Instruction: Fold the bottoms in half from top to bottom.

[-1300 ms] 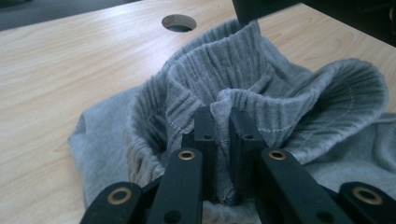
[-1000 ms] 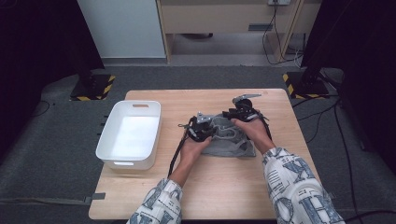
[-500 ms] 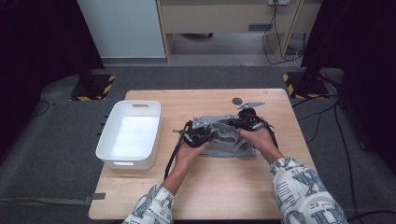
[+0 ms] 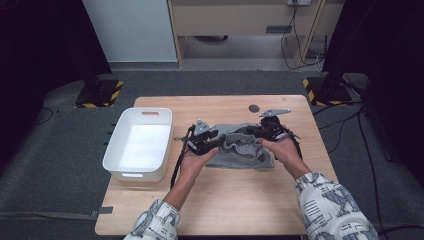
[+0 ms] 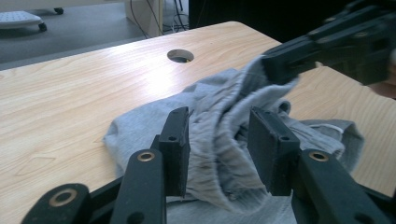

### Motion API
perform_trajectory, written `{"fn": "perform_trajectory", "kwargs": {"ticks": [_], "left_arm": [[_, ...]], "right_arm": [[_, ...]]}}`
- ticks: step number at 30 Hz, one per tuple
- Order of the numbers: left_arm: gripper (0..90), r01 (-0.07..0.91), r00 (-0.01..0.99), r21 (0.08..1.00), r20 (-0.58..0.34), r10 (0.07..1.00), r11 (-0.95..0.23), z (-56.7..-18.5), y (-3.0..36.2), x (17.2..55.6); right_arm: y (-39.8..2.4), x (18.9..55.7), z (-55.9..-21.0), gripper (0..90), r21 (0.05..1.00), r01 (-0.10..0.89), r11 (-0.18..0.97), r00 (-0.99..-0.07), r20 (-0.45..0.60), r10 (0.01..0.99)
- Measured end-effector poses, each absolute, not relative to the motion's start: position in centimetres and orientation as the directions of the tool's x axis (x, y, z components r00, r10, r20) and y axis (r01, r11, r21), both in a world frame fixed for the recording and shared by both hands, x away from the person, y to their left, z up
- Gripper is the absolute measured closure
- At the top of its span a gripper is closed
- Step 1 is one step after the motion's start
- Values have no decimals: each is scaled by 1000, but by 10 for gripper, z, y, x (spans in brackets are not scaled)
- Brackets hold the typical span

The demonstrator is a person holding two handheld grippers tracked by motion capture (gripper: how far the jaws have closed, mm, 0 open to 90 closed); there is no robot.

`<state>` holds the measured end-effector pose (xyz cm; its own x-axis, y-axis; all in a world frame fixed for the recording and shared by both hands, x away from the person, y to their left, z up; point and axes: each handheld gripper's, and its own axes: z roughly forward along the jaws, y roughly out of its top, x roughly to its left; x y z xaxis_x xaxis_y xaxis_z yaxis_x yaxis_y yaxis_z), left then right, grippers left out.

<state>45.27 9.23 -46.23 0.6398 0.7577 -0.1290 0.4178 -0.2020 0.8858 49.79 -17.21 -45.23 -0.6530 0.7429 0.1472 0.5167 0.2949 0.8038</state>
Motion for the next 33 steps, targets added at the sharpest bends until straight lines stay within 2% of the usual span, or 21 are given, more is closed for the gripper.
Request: {"fn": "perform_trajectory", "kwargs": {"ticks": [14,23,28,33], "left_arm": [[544,414,659,888,-139,739,-202,-461,70,463],[544,406,665,880,-97,741,-249,-466,54,469],[568,424,661,866,-97,744,-264,-472,52,473],[660,412,656,871,-81,751,-266,-470,54,472]], "right_arm": [[-177,485,-446,874,815,492,308,-671,129,730],[-178,482,-438,874,827,474,303,-678,122,725],[-180,483,-433,874,834,467,294,-675,122,727],[-185,481,-423,875,846,447,291,-681,111,724]]}}
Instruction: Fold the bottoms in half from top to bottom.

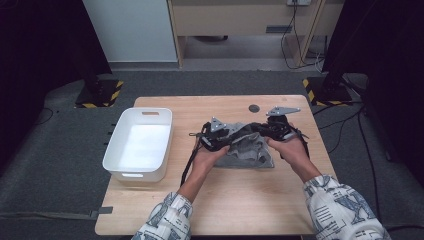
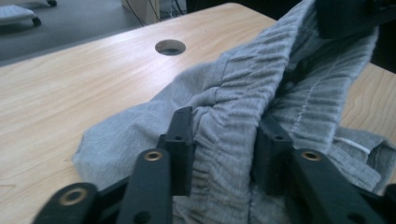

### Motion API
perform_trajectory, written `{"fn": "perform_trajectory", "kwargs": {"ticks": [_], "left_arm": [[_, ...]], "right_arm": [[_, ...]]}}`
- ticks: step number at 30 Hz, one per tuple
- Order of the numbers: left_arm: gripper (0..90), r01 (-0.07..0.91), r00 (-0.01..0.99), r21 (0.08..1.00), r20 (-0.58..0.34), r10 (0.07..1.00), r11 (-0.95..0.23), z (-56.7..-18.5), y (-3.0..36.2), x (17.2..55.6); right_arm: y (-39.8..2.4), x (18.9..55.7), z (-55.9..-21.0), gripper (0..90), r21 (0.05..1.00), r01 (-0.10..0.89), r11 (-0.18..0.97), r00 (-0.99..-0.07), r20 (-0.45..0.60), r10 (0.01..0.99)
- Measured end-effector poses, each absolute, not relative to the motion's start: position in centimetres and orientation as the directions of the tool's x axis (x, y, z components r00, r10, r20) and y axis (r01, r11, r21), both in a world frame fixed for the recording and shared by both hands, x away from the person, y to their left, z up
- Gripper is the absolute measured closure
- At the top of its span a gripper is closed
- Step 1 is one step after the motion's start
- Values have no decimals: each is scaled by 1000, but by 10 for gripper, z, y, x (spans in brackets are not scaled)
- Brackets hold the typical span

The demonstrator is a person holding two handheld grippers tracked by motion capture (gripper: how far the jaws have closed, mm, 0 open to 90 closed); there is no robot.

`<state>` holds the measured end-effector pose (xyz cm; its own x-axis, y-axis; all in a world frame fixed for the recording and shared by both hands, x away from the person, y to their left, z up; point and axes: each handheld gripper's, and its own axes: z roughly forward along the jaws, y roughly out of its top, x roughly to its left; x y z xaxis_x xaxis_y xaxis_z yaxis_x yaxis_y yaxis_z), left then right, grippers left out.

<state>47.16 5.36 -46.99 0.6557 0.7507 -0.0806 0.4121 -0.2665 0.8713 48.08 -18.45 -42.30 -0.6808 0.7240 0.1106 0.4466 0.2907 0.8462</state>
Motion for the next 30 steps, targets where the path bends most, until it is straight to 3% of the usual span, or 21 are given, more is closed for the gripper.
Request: {"fn": "perform_trajectory", "kwargs": {"ticks": [4,11,22,30], "left_arm": [[726,400,657,876,-71,750,-268,-466,54,472],[761,383,680,878,-57,731,-288,-466,56,464],[751,366,740,833,10,673,-415,-496,62,445],[710,370,745,824,12,667,-428,-508,69,439]], "right_arm": [[-186,478,-417,875,853,436,288,-684,106,722],[-191,468,-418,873,852,422,310,-696,86,713],[-194,437,-462,866,813,424,398,-742,60,668],[-189,427,-480,812,795,423,435,-759,49,649]]}}
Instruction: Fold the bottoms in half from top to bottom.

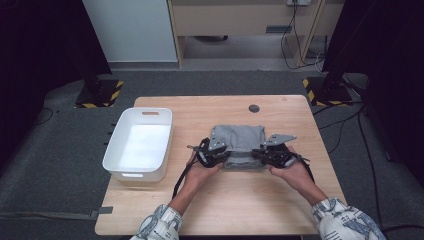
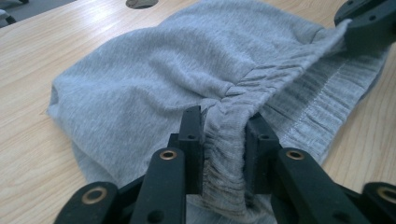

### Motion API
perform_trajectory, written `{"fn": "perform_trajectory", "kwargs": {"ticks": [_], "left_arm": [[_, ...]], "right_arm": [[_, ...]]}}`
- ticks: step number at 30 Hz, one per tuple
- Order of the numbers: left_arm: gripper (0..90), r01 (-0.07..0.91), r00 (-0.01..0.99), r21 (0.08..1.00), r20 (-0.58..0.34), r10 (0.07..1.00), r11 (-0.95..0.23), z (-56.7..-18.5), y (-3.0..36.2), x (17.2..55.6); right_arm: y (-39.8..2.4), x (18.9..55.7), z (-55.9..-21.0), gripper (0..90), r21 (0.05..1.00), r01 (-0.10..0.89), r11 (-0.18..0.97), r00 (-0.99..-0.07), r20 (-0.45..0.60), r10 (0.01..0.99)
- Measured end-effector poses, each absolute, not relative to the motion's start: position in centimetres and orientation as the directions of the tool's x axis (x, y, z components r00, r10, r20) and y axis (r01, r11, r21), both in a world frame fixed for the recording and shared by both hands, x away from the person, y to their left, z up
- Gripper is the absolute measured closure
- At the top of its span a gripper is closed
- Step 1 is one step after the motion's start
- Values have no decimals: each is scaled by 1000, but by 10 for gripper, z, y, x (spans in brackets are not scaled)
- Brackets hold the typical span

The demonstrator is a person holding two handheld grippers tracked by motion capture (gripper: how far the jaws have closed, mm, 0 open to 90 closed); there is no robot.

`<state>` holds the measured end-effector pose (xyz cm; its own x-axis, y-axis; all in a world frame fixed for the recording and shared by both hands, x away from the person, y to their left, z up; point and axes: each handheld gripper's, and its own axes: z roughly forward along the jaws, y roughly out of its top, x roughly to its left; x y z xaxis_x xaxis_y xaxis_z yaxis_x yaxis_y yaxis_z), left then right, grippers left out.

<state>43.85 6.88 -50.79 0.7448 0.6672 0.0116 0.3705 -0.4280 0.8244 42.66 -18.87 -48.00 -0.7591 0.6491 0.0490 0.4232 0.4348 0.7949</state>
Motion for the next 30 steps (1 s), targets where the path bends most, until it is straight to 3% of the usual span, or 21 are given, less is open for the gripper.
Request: {"fn": "perform_trajectory", "kwargs": {"ticks": [4,5,6,8,11,13,30], "left_arm": [[656,374,741,825,9,671,-424,-508,72,436],[656,378,737,825,6,676,-420,-507,73,436],[583,384,731,826,2,682,-414,-504,76,434],[530,383,730,828,0,684,-410,-503,78,433],[412,389,734,828,-14,679,-404,-498,82,430],[387,384,736,832,-15,677,-400,-495,84,428],[337,399,716,846,-45,697,-355,-489,101,427]], "right_arm": [[-185,425,-480,721,796,414,441,-770,47,637],[-184,425,-479,664,798,414,438,-768,47,639],[-185,426,-476,571,806,413,423,-761,50,647],[-187,427,-473,483,813,416,408,-751,54,659],[-190,429,-468,395,828,411,383,-741,59,668],[-191,430,-465,350,834,408,372,-735,59,675],[-206,446,-456,252,839,443,316,-680,85,728]]}}
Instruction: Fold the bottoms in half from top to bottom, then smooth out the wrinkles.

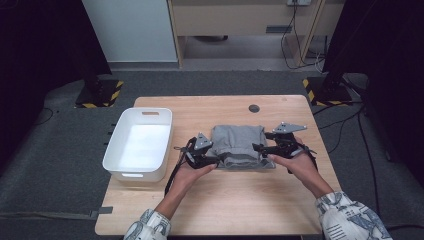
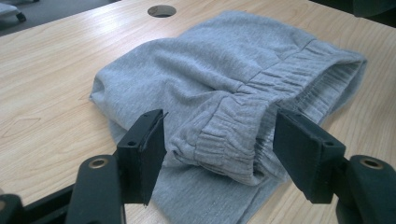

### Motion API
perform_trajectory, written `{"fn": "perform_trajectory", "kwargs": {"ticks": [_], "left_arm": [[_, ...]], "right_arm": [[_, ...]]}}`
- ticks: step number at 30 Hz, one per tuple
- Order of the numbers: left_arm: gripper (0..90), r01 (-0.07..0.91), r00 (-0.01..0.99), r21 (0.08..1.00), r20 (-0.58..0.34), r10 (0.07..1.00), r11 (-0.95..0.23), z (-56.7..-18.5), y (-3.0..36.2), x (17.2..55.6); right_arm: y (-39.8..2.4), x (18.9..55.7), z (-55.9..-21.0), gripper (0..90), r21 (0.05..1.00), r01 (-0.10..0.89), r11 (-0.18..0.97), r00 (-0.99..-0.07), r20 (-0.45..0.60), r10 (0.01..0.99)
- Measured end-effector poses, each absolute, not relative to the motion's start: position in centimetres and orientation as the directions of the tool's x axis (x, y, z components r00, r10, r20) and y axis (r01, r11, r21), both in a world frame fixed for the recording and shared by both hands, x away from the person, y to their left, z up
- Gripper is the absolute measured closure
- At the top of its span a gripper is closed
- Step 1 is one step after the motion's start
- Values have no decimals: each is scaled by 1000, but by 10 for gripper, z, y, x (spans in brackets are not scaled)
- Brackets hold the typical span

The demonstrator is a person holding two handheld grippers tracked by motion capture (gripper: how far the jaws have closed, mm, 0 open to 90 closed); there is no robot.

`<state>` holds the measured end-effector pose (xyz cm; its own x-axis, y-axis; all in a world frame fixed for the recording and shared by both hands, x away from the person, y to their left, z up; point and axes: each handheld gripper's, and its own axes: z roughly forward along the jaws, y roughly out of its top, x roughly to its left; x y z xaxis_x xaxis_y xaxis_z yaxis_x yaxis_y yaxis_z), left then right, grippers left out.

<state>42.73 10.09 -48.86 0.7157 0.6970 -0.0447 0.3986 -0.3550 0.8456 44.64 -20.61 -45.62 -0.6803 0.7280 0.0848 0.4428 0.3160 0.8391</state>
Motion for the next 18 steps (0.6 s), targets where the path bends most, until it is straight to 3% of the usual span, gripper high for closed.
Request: {"fn": "perform_trajectory", "kwargs": {"ticks": [11,18], "left_arm": [[370,398,702,860,-62,709,-319,-485,108,428],[420,416,674,858,-67,736,-303,-486,114,440]], "right_arm": [[-217,450,-455,273,843,448,297,-663,90,743],[-219,461,-456,455,836,459,299,-642,80,762]]}}
